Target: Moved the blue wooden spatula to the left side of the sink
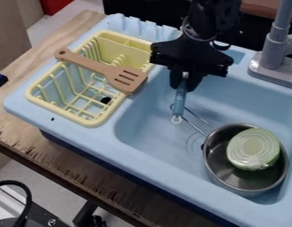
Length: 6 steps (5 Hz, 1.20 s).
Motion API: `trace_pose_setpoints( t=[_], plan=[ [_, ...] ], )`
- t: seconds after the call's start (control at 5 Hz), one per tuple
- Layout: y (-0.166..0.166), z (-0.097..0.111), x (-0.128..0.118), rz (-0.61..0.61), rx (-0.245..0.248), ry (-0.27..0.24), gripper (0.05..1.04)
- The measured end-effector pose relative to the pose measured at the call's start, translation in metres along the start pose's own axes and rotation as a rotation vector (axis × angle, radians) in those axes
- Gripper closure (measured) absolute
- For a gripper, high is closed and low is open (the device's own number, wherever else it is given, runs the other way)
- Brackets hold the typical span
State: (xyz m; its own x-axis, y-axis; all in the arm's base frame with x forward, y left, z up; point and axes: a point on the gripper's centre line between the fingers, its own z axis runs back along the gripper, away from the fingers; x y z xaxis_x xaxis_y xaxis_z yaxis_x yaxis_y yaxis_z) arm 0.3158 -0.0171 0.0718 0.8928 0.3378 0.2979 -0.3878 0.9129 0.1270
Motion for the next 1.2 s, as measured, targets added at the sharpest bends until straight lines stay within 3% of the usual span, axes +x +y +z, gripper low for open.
trace_pose_setpoints(
  t=[0.2, 0.4, 0.6, 0.8, 1.2],
  plan=[
    [0.0048, 0.0003, 0.0026, 0.021, -0.012, 0.043, 0.817],
    [0.0059, 0.0011, 0.0031, 0.067, -0.051, 0.109, 0.565],
    [0.0065, 0.0020, 0.0053, 0.077, -0.074, 0.118, 0.273],
    [0.0055, 0.0017, 0.0080, 0.107, -0.063, 0.094, 0.089],
    [0.0036, 0.0024, 0.0076, 0.121, -0.058, 0.088, 0.087]
  ],
)
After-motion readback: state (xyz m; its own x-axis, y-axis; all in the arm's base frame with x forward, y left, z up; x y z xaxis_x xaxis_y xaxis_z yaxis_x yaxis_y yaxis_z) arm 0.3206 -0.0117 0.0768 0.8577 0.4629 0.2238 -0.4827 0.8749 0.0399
